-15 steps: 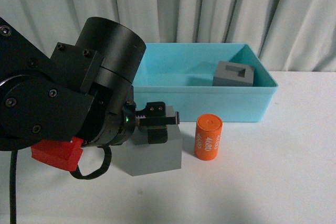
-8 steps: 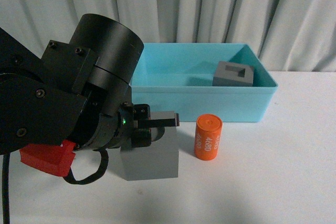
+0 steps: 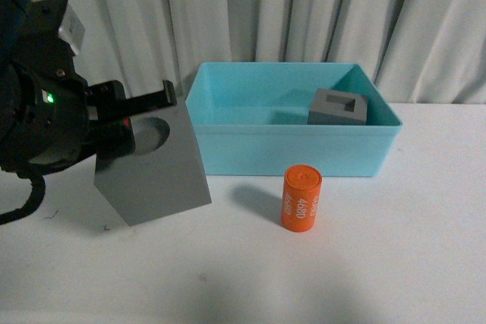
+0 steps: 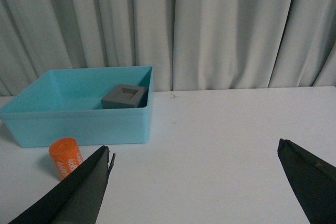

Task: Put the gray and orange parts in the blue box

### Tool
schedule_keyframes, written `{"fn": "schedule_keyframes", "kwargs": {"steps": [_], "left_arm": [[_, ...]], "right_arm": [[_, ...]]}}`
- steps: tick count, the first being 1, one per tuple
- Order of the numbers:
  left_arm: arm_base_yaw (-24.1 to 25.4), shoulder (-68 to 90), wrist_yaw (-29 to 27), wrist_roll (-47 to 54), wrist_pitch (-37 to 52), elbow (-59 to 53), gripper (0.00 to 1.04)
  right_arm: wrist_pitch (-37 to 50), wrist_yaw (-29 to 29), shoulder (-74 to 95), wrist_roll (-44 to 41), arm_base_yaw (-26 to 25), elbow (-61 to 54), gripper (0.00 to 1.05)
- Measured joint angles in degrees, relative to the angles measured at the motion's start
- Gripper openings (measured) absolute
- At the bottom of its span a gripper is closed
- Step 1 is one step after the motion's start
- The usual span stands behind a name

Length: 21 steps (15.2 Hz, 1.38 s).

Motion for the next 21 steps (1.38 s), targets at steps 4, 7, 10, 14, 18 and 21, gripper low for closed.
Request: {"fn": "schedule_keyframes", "kwargs": {"steps": [4,7,10,14,18,21], "left_arm": [[0.8,3.1,2.6,0.8,-2.0,20.6,0.21],[-1.6,12.5,3.4,3.2,-2.6,30.3,0.21],[-2.3,16.2,3.4,4.4,-4.2,34.1,0.21],[-3.3,25.9,3.8,7.6,-6.9,46.2,0.21],[-2.3,35.1,3.4,10.6,-7.7,55.6,0.21],[-1.0,40.7,2.5,13.6,-8.3,57.2,0.21]], "right_arm": [[0.0,0.0,0.0,0.0,0.0,0.0,0.98],[0.0,0.0,0.0,0.0,0.0,0.0,0.98],[0.0,0.0,0.0,0.0,0.0,0.0,0.98],[0.0,0.0,0.0,0.0,0.0,0.0,0.98],[0.0,0.0,0.0,0.0,0.0,0.0,0.98],[0.0,0.0,0.0,0.0,0.0,0.0,0.98]]}}
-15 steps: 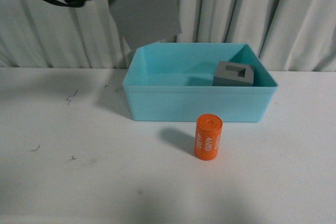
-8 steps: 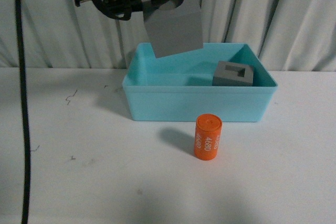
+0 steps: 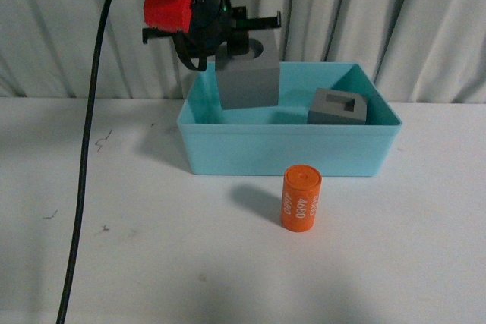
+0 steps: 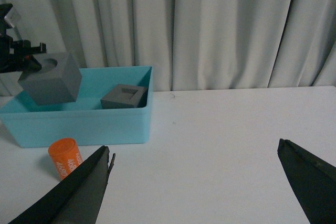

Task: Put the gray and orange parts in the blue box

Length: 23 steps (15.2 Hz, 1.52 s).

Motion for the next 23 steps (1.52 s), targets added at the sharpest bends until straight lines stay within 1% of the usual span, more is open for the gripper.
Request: {"fn": "schedule_keyframes", "kwargs": {"steps": [5,17,18,19,23], "left_arm": [[1.6,3.8,-1.0,2.7,-1.0,3.0,0.21],[1.9,7.0,-1.3,3.7,-0.9,4.1,0.21],[1.9,7.2,-1.3,3.7,-0.9,4.1,0.24],[1.9,7.3,-1.3,3.7,-0.6,4.1,0.38],[1.9,7.3,-1.3,3.6,-0.1,4.1,0.83]], "right_arm": [[0.0,0.0,0.0,0.0,0.0,0.0,0.98],[0.0,0.0,0.0,0.0,0.0,0.0,0.98],[0.0,0.0,0.0,0.0,0.0,0.0,0.98],[0.0,0.0,0.0,0.0,0.0,0.0,0.98],[0.0,0.0,0.0,0.0,0.0,0.0,0.98]]}}
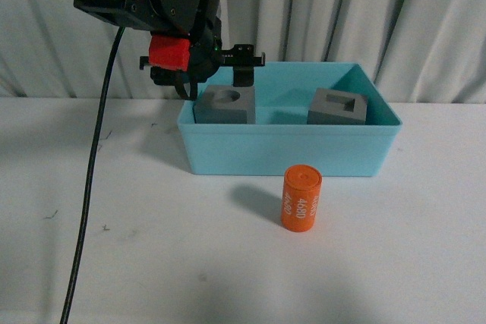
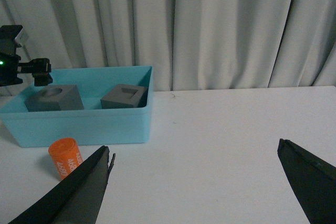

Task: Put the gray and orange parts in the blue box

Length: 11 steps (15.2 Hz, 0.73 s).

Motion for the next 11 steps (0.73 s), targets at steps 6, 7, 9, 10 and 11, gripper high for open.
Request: {"fn": "schedule_keyframes", "kwargs": {"steps": [6,7,9,10,11], "left_arm": [[0.8,-27.8,4.1,-17.2,10.4,-26.0,0.98],[1.0,-33.2,3.8,-19.6,11.5,-30.8,0.98],[1.2,-41.0,3.2,-22.8,11.2,-38.4,0.98],[1.2,-44.7,2.3,-23.8,11.1,-42.6,0.98],[1.2,-49.4,0.8,-24.4,10.0,-48.2,0.98]], "right_arm": [[0.0,0.0,0.0,0.0,0.0,0.0,0.98],[0.0,0.0,0.0,0.0,0.0,0.0,0.98],[0.0,0.0,0.0,0.0,0.0,0.0,0.98],[0.0,0.0,0.0,0.0,0.0,0.0,0.98],[0.0,0.0,0.0,0.0,0.0,0.0,0.98]]}}
